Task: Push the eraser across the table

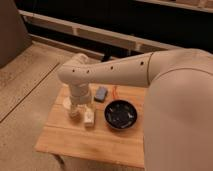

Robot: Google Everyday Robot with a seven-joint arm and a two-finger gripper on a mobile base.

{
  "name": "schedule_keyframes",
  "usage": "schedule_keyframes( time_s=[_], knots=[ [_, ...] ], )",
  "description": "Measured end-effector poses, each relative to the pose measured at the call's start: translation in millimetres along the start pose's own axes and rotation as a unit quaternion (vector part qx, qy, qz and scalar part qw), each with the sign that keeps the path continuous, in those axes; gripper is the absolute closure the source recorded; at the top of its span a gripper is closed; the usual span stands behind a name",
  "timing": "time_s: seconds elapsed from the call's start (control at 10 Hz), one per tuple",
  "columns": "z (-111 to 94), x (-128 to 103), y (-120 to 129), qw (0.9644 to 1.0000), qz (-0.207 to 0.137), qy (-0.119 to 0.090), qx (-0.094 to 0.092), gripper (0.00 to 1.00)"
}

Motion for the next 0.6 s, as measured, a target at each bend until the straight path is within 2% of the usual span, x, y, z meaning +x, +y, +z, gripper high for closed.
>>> schedule_keyframes(
  time_s=[0.2, 0.4, 0.6],
  knots=[
    [-5.4, -10.5, -1.1, 0.9999, 0.010, -0.007, -0.001, 0.35],
    [-22.6, -41.7, -31.4, 0.9987, 0.044, -0.025, -0.002, 0.35],
    [-32.7, -62.3, -73.3, 0.9960, 0.084, -0.031, -0.008, 0.35]
  ],
)
